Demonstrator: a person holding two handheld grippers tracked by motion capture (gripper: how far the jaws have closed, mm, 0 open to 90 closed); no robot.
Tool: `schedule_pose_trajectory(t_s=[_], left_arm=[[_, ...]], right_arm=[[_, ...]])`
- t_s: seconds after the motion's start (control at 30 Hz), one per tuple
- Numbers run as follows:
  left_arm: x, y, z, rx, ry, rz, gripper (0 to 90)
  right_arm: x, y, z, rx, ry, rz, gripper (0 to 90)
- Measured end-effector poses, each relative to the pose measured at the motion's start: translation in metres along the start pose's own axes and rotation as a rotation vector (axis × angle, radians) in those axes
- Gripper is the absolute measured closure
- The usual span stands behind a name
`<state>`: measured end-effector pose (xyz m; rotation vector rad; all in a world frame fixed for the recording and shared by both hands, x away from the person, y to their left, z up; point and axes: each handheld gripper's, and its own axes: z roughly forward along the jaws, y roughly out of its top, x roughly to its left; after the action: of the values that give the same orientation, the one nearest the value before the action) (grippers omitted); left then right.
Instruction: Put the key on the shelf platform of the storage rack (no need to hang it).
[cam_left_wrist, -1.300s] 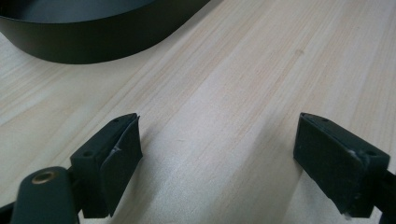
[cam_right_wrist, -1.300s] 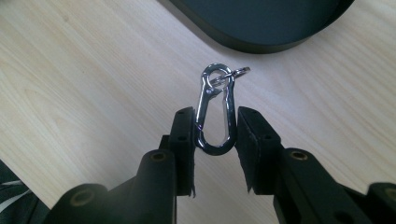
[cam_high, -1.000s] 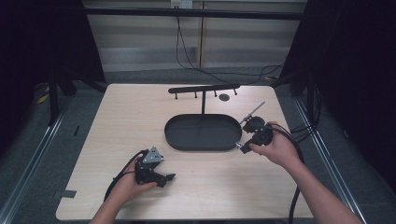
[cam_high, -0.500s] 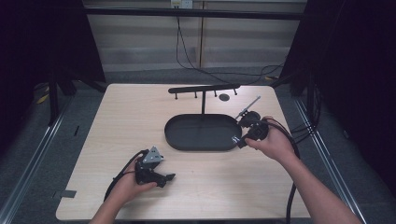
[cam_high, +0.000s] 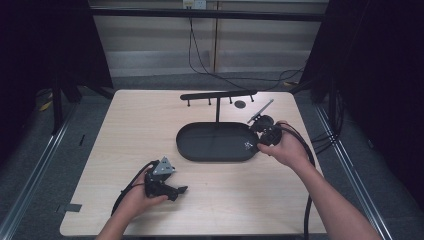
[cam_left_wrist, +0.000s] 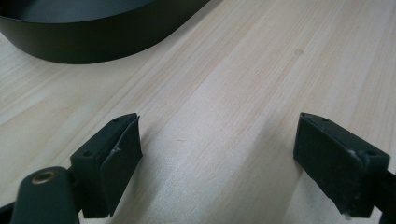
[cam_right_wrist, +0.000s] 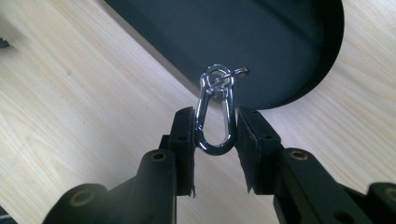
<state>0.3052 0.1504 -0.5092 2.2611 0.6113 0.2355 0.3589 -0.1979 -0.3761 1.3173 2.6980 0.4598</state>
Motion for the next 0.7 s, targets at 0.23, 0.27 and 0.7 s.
schedule_pose_trajectory(t_s=[0.23,0.27,0.7], left_arm=[[0.0,0.0,0.0,-0.001,-0.002,0.0,14.7],[0.0,0.0,0.0,-0.002,-0.001,0.0,14.7],[0.0,0.0,0.0,0.0,-0.002,0.0,14.7]], right_arm=[[-0.001,0.006,0.008,0.002,-0.011,-0.004,68.5],[-0.001,0.007,0.008,0.003,-0.01,-0.005,68.5],[-0.001,0.015,0.019,-0.003,-0.029,-0.013,68.5]])
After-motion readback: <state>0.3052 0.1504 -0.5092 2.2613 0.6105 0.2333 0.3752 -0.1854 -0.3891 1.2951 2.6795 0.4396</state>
